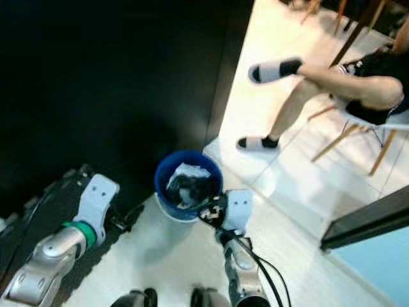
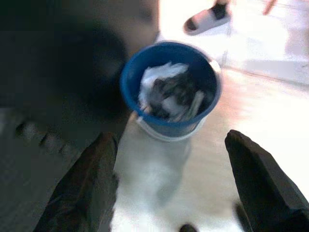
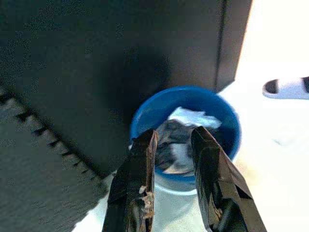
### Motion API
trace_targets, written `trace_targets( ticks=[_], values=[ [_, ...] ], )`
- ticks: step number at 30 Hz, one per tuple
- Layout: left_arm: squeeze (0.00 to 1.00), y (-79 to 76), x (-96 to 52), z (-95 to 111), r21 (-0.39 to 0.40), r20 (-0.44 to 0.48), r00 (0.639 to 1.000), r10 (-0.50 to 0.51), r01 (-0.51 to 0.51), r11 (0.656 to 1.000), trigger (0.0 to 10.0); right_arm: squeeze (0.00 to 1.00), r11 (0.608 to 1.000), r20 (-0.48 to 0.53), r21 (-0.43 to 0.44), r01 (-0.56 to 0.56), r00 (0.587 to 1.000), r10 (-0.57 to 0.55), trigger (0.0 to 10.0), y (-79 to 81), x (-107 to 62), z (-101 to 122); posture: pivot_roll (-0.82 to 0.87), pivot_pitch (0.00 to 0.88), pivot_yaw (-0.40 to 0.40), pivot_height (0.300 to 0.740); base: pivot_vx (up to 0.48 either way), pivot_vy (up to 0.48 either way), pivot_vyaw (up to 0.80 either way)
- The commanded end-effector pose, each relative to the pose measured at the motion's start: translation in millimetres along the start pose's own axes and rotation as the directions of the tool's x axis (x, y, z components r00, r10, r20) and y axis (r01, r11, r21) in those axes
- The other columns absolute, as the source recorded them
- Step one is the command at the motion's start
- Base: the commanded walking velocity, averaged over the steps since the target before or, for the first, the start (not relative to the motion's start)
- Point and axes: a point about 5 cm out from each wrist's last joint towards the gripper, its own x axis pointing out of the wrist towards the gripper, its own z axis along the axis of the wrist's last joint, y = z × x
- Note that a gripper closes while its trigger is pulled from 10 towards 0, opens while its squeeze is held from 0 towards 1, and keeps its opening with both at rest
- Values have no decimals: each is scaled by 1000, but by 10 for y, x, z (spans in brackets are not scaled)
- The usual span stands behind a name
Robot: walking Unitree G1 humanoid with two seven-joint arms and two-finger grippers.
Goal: Clean up the room
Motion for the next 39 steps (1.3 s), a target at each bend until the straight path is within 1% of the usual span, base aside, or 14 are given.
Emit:
trace_targets(
  ticks=[1, 6, 14, 23, 25, 27, 28, 29, 30, 31, 32, 35, 37, 39],
  values=[
    [0, -61, -6, -79, -8, -25, 1000, -15, 14, 1000, 10000, 0, 999, -46, -3, 35, 998, -35, 10000, -100, -79, -90, 108, 171, 36, 740, -315, 0, 0],
    [0, -66, -4, -77, -8, -24, 1000, -15, 15, 1000, 10000, 0, 999, -48, 1, 40, 998, -40, 10000, -109, -82, -89, 105, 175, 38, 740, -318, 0, 0],
    [0, -58, 4, -91, -8, -28, 1000, -11, 11, 1000, 10000, 0, 998, -55, 17, 57, 997, -56, 10000, -133, -80, -93, 105, 175, 38, 740, -114, 0, -800],
    [0, -69, 35, -105, -45, -43, 999, 7, -9, 999, 10000, 0, 997, -59, 17, 69, 996, -68, 10000, -165, -88, -92, 105, 175, 38, 740, 0, 0, -800],
    [0, -16, 69, -212, -48, -86, 995, 49, -53, 997, 10000, 0, 997, -81, -4, 75, 994, -75, 10000, -195, -109, -132, 103, 173, 42, 740, 0, 0, -800],
    [0, -1, 77, -240, -47, -97, 993, 60, -65, 997, 10000, 0, 997, -87, -10, 77, 993, -77, 10000, -202, -114, -143, 103, 173, 42, 740, 0, 0, -800],
    [0, 37, 100, -361, -5, -131, 988, 87, -88, 996, 10000, 0, 996, -138, -28, 89, 986, -92, 10000, -248, -170, -243, 96, 167, 40, 740, 0, 0, -800],
    [0, 37, 100, -361, -5, -131, 988, 87, -88, 996, 10000, 0, 996, -138, -28, 89, 986, -92, 10000, -248, -170, -243, 96, 167, 40, 740, 0, 0, -800],
    [0, 60, 109, -440, 28, -151, 983, 102, -99, 995, 10000, 0, 994, -174, -39, 97, 979, -103, 10000, -280, -213, -312, 96, 167, 40, 740, 0, 0, -800],
    [0, 94, 114, -581, 84, -190, 974, 123, -108, 991, 10000, 0, 992, -234, -52, 112, 965, -122, 10000, -332, -299, -429, 90, 157, 38, 740, 0, 0, -800],
    [0, 125, 107, -711, 109, -231, 963, 141, -118, 987, 10000, 0, 991, -284, -64, 121, 950, -134, 10000, -367, -380, -524, 90, 157, 38, 740, 0, 0, -800],
    [0, 141, 95, -802, 119, -263, 953, 149, -122, 985, 10000, 0, 990, -311, -68, 123, 940, -139, 10000, -381, -435, -581, 90, 157, 38, 740, 0, 0, -800],
    [0, 125, 68, -926, 93, -312, 941, 133, -109, 990, 10000, 0, 990, -335, -69, 119, 932, -136, 10000, -376, -507, -642, 90, 157, 38, 740, 0, 0, -800],
    [0, 106, 69, -929, 71, -305, 944, 124, -107, 992, 10000, 0, 991, -335, -68, 116, 933, -133, 10000, -365, -523, -652, 76, 155, 37, 740, 0, 0, -800]
  ],
)
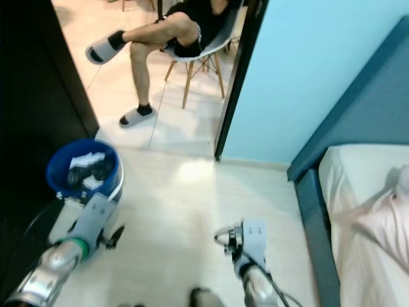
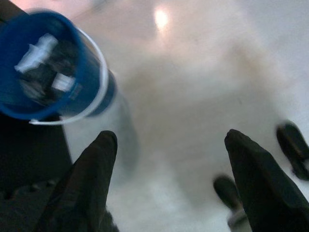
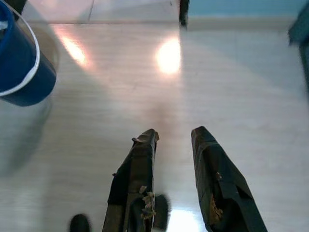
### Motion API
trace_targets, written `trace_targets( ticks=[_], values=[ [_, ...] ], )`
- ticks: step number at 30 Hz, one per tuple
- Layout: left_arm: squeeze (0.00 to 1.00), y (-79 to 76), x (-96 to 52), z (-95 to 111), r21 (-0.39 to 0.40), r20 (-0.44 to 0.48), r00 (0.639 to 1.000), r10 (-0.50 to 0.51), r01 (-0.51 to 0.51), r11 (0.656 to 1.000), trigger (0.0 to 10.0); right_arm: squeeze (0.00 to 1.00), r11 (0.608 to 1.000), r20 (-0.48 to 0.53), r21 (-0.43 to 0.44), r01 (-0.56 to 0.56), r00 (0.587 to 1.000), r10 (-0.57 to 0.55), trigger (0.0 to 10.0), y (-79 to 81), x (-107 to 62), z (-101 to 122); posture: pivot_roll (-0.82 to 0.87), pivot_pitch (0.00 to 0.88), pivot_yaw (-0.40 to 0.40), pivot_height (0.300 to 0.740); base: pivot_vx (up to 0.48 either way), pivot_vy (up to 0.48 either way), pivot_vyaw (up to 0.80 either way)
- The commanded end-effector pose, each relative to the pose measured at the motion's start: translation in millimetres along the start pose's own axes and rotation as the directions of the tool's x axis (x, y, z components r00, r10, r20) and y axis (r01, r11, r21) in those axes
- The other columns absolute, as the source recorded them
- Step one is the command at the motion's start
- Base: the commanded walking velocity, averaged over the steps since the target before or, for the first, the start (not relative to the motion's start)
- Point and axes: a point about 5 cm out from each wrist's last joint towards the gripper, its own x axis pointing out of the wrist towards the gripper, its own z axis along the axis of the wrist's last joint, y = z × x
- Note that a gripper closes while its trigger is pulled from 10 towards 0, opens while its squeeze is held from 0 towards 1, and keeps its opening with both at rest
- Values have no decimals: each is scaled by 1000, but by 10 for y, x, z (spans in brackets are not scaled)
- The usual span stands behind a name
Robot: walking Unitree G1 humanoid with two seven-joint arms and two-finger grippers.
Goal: Clean up the room
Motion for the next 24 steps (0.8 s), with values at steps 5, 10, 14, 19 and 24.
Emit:
trace_targets(
  ticks=[5, 10, 14, 19, 24],
  values=[
    [0, -151, 3, 66, -62, 62, 997, -54, 58, 996, 10000, 0, 1000, -16, -2, 6, 1000, -6, 10000, -17, -47, -60, 76, 155, 37, 740, 0, 0, -800],
    [0, -234, 82, -22, -28, 37, 997, -73, 74, 997, 10000, 0, 999, -105, -34, 21, 994, -25, 10000, -51, -126, -251, 68, 144, 28, 740, 0, 0, -800],
    [0, -274, 109, -21, -14, 48, 995, -88, 89, 996, 10000, 0, 999, -112, -35, 20, 993, -24, 10000, -46, -135, -273, 68, 144, 28, 740, 0, 0, -800],
    [0, -308, 127, 15, 7, 69, 991, -114, 114, 994, 10000, 0, 1000, -81, -28, 15, 997, -17, 10000, -27, -102, -210, 53, 142, 30, 740, 0, 0, -800],
    [0, -309, 135, 25, 9, 75, 991, -111, 111, 994, 10000, 0, 1000, -68, -28, 13, 998, -15, 10000, -25, -79, -172, 50, 138, 29, 740, 0, 0, -800]
  ],
)
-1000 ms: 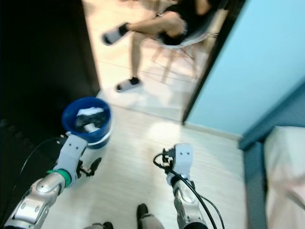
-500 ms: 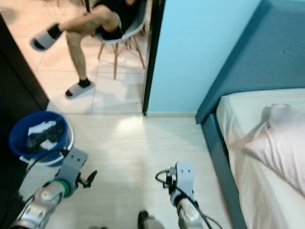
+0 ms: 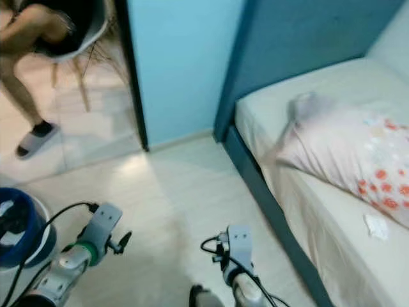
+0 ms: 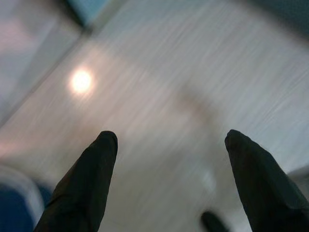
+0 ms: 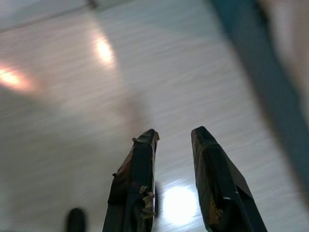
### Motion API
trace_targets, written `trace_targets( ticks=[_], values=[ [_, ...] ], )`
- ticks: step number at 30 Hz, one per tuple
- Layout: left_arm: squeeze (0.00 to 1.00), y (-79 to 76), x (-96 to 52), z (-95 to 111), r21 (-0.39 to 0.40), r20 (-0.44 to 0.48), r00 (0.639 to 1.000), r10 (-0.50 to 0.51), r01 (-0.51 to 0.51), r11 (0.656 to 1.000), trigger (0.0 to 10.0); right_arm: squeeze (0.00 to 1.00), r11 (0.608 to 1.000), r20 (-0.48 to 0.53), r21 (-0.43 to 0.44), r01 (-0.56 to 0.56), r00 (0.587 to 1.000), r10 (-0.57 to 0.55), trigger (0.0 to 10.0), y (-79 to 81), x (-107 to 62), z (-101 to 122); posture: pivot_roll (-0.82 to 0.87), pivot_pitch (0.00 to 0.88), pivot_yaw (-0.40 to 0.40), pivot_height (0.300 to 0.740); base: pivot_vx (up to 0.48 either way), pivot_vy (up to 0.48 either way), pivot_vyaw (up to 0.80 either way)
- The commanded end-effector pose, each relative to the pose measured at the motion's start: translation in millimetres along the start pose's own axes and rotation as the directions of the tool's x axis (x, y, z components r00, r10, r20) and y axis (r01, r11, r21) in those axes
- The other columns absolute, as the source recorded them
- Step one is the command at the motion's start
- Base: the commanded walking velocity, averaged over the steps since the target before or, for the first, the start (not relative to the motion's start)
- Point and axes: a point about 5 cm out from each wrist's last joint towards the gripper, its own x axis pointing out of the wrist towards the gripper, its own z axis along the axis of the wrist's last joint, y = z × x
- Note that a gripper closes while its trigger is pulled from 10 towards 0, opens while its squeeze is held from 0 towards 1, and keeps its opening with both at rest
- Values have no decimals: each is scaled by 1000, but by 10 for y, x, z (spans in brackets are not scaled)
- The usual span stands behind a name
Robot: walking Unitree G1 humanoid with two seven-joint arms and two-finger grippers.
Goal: Clean up the room
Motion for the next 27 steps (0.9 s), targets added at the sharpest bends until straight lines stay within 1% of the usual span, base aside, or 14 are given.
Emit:
trace_targets(
  ticks=[1, 6, 12, 14, 15, 18, 23, 25, 27],
  values=[
    [0, -16, -63, -193, -5, -61, 998, -5, 5, 1000, 10000, 0, 1000, -14, 13, 8, 1000, -7, 10000, 2, -22, -44, 50, 138, 29, 740, 0, 0, -800],
    [0, -17, -40, -193, 1, -49, 999, -4, 4, 1000, 10000, 0, 1000, -8, 9, 9, 1000, -9, 10000, -2, -11, -32, 50, 138, 29, 740, 0, 0, -800],
    [0, -33, -3, -127, 7, -15, 1000, -7, 7, 1000, 10000, 0, 1000, -7, 6, 10, 1000, -10, 10000, -14, -12, -32, 46, 131, 26, 740, 0, 0, -800],
    [0, -38, 4, -102, -1, -3, 1000, -12, 12, 1000, 10000, 0, 1000, -5, 7, 10, 1000, -10, 10000, -14, -10, -27, 46, 131, 26, 740, 0, 0, -800],
    [0, -50, 17, -38, -21, 30, 999, -22, 23, 1000, 10000, 0, 1000, 3, 8, 10, 1000, -10, 10000, -15, -4, -10, 46, 131, 26, 740, 0, 0, -800],
    [0, -67, 34, 55, -47, 72, 997, -36, 40, 998, 10000, 0, 1000, 14, 10, 10, 1000, -10, 10000, -17, 9, 19, 46, 131, 26, 740, 0, 0, -800],
    [0, -81, 54, 106, -64, 95, 995, -43, 49, 997, 10000, 0, 1000, 23, 11, 12, 1000, -12, 10000, -19, 19, 39, 46, 131, 26, 740, 0, 0, -800],
    [0, -100, 76, 166, -80, 119, 992, -51, 61, 995, 10000, 0, 1000, 33, 14, 15, 999, -16, 10000, -26, 32, 66, 40, 130, 29, 740, 0, 0, -800],
    [0, -100, 76, 166, -80, 119, 992, -51, 61, 995, 10000, 0, 1000, 33, 14, 15, 999, -16, 10000, -26, 32, 66, 40, 130, 29, 740, 0, 0, -800]
  ],
)
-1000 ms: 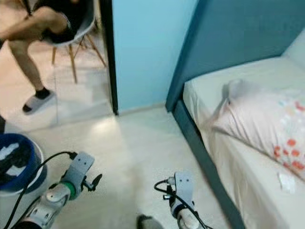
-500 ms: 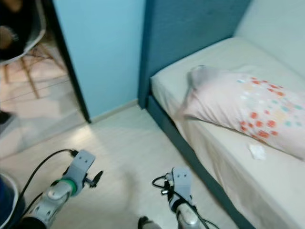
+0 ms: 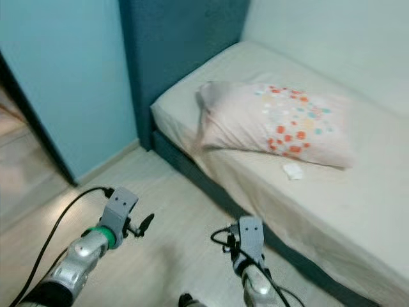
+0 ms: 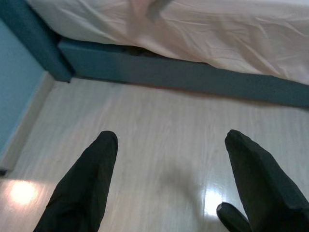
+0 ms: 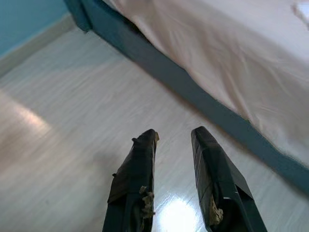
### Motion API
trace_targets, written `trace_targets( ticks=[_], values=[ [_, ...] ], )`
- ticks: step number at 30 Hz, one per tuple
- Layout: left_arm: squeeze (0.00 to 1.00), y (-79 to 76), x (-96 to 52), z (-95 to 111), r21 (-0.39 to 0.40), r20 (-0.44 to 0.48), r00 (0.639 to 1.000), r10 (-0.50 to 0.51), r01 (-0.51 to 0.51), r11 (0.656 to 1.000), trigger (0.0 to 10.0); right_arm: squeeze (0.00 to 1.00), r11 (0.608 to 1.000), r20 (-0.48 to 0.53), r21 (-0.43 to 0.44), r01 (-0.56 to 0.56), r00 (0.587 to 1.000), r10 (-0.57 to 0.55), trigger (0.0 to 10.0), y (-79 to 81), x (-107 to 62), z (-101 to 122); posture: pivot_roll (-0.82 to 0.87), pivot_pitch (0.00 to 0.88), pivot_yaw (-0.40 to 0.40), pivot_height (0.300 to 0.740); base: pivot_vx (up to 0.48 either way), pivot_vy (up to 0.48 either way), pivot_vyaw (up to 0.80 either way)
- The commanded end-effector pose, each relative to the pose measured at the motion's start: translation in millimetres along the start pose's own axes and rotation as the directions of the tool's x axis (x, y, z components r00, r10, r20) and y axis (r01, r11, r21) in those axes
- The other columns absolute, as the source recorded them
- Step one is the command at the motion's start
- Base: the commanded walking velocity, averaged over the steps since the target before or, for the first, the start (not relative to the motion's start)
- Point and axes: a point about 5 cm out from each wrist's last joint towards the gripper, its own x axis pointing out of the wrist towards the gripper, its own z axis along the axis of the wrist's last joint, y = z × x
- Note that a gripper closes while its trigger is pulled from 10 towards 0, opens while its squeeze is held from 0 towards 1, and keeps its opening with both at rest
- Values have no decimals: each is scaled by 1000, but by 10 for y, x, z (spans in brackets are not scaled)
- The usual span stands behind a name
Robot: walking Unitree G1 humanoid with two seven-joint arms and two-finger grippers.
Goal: Clean up the room
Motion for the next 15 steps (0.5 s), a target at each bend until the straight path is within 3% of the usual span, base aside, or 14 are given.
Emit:
trace_targets(
  ticks=[1, 15],
  values=[
    [0, -64, -9, -45, -30, -6, 1000, -24, 24, 999, 10000, 0, 1000, -31, 14, 11, 999, -10, 10000, -8, -43, -83, 40, 130, 29, 740, 0, 0, -800],
    [0, -78, -5, -47, -23, -8, 999, -50, 50, 998, 10000, 0, 999, -22, 31, 21, 1000, -20, 10000, -7, -43, -76, 37, 133, 33, 740, 0, 0, -800]
  ],
)
